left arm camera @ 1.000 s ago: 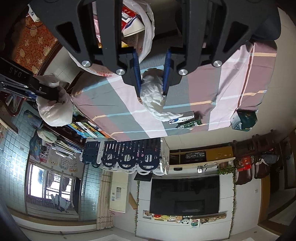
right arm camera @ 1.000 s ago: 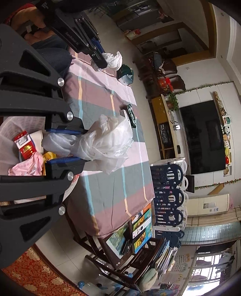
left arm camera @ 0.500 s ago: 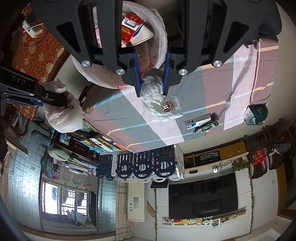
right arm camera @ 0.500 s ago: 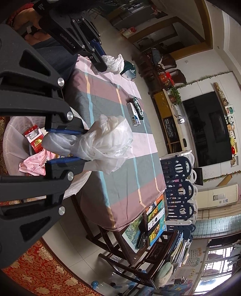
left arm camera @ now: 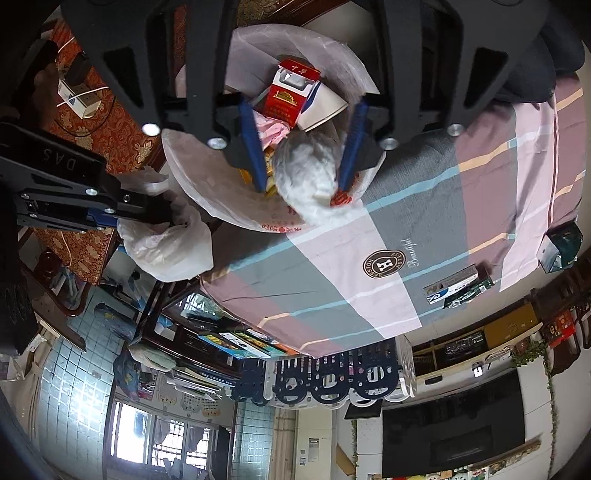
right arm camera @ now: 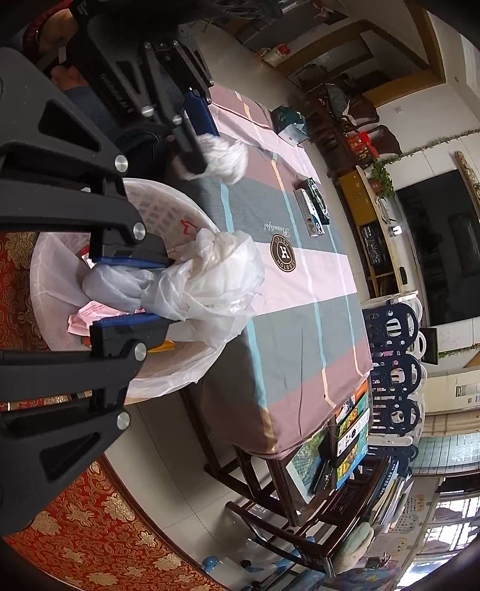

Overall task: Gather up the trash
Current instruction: 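Open both grippers to drop the tissue and plastic bag into the wastebasket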

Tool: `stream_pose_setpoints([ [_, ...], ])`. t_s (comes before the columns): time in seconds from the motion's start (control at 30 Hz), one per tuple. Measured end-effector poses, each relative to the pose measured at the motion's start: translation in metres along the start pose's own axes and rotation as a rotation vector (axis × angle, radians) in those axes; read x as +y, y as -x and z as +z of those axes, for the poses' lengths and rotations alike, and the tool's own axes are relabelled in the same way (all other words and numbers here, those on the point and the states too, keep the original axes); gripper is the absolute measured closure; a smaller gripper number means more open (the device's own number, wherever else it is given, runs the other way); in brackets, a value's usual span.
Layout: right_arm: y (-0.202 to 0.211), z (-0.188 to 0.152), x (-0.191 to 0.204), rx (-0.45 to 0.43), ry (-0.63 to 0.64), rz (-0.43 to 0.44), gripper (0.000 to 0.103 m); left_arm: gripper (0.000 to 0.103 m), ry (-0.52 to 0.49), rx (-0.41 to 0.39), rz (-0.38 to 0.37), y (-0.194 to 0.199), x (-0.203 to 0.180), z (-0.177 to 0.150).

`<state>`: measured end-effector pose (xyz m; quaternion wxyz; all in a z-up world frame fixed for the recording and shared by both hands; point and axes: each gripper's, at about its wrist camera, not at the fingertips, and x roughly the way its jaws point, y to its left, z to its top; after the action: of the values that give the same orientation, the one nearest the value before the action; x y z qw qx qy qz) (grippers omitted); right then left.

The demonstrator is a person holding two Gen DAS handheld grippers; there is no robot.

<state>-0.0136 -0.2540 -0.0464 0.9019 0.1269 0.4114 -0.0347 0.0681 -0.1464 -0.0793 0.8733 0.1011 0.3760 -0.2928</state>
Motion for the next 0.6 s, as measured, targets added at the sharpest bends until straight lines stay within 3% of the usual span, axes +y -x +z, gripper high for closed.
stream_pose_setpoints([
  [0.03, 0.000, 0.000, -0.001, 0.001, -0.002, -0.001, 0.082, 0.038, -0.005, 0.000, 0.006, -0.001, -0.002, -0.001],
  [0.27, -0.006, -0.001, -0.004, 0.024, -0.022, -0.004, 0.081, 0.027, 0.002, -0.018, 0.037, 0.004, 0.000, 0.000],
  [0.33, -0.007, -0.002, -0.004, 0.029, -0.026, -0.009, 0.076, 0.024, 0.010, -0.022, 0.048, 0.005, 0.003, 0.000],
  [0.5, -0.008, -0.003, -0.006, 0.028, -0.054, -0.019, 0.046, 0.022, 0.034, -0.032, 0.069, 0.008, 0.008, 0.001],
  [0.6, -0.008, -0.002, -0.010, 0.021, -0.080, -0.022, 0.039, 0.019, 0.049, -0.031, 0.081, 0.007, 0.012, 0.000],
])
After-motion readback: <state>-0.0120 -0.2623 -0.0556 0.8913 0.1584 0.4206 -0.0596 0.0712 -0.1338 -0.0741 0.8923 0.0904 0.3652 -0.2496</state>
